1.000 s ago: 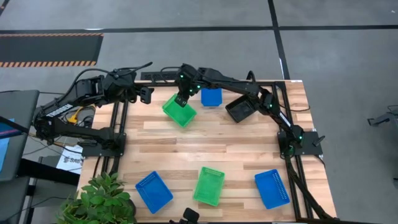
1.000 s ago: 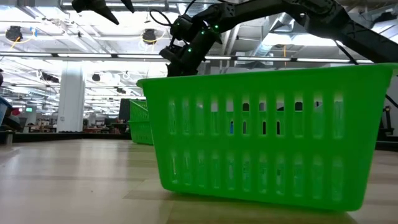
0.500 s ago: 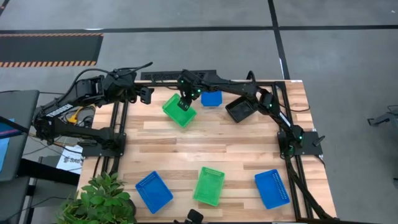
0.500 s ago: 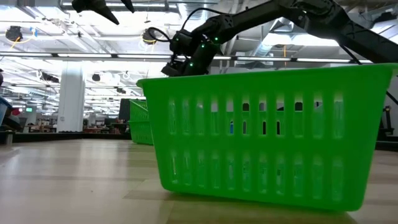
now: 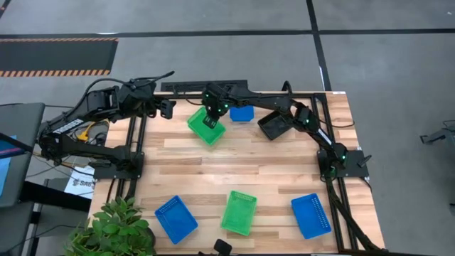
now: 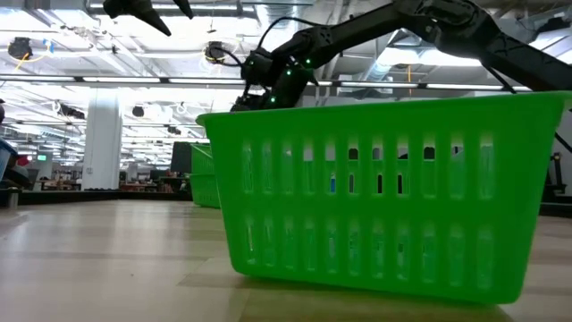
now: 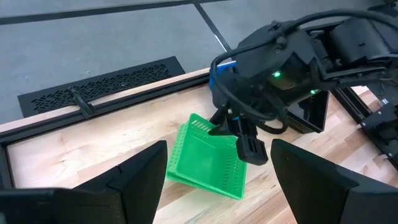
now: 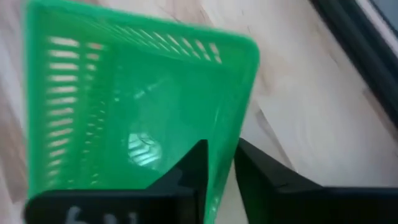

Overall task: Stack baskets by color
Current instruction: Stack the middle green bin on the top green bin

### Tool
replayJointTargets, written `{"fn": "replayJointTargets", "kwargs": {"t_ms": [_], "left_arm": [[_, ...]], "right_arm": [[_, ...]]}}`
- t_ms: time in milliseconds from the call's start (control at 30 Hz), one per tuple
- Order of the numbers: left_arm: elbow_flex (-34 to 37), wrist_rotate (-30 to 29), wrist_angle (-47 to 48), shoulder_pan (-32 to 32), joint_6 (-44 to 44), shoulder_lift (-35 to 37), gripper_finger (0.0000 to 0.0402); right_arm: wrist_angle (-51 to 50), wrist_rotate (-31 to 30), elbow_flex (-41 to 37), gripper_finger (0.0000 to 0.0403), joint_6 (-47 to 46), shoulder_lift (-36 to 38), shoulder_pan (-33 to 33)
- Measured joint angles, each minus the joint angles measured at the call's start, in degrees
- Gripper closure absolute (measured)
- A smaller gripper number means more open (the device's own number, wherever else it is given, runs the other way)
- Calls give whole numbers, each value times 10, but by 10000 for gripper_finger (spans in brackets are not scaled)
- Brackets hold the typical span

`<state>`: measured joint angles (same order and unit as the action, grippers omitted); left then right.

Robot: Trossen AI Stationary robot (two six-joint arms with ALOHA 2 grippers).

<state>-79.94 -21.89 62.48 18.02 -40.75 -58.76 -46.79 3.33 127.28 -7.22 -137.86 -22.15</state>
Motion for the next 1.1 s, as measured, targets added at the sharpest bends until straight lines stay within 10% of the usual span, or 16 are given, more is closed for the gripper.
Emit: {"fn": "replayJointTargets", "kwargs": {"t_ms": [167,1100], "left_arm": [[0,0,0,0,0,0,128],[0,2,0,0,-2,0,128]], "right_arm": [[-13,0,11,388,1,1,-2],[-139,44,56,377,-20,7,-12]]}}
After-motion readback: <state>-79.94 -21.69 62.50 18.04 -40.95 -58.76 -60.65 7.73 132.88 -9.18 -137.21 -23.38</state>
